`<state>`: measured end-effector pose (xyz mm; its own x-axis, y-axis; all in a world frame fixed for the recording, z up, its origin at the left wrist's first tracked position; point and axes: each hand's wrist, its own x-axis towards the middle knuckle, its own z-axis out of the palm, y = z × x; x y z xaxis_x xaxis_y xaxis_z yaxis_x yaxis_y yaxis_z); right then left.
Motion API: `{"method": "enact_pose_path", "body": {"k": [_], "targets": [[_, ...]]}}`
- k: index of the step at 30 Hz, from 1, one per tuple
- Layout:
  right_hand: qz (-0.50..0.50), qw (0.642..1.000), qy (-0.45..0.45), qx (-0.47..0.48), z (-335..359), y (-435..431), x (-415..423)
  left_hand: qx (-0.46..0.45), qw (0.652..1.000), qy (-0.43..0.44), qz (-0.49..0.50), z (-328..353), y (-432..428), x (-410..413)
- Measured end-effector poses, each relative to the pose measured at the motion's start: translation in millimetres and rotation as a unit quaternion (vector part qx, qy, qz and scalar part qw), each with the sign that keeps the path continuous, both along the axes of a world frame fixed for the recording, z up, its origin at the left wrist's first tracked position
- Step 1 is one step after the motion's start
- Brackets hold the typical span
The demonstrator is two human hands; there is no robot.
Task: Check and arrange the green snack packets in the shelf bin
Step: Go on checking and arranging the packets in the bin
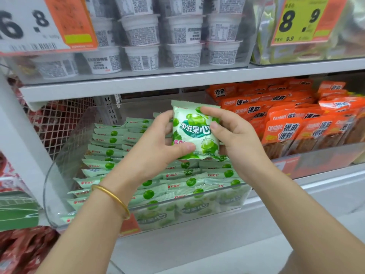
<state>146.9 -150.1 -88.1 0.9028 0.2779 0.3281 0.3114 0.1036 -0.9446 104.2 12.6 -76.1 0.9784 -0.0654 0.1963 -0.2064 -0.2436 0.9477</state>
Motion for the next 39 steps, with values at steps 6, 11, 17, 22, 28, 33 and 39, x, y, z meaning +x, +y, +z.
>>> {"method": "enact_pose_path", "body": {"k": [6, 11, 17, 22, 28, 33, 39], "targets": [[-0.049, 0.997, -0.045, -0.026, -6, 3, 3, 0.282, 0.929, -0.157, 0.181, -2, -5, -3], [-0.041, 0.996, -0.074, -0.033, -7, 7, -1, 0.238, 0.958, -0.110, 0.120, -5, -14, 0], [-0.005, 0.999, -0.042, -0.012, -1, 6, -9, 0.248, 0.962, -0.080, 0.083, -1, -13, 0], [-0.093, 0.984, -0.110, -0.107, 0, 1, -3, 0.070, 0.994, -0.067, 0.055, 8, -10, -5], [-0.032, 0.999, -0.016, 0.013, 2, 2, -4, -0.017, 0.999, -0.035, 0.004, 7, -10, -9], [-0.050, 0.998, 0.019, 0.017, 1, -1, -2, 0.005, 0.999, -0.023, -0.025, 5, -8, -9], [-0.026, 0.993, 0.090, 0.072, 5, -2, -2, 0.006, 1.000, -0.025, -0.009, 4, -4, -5]]}}
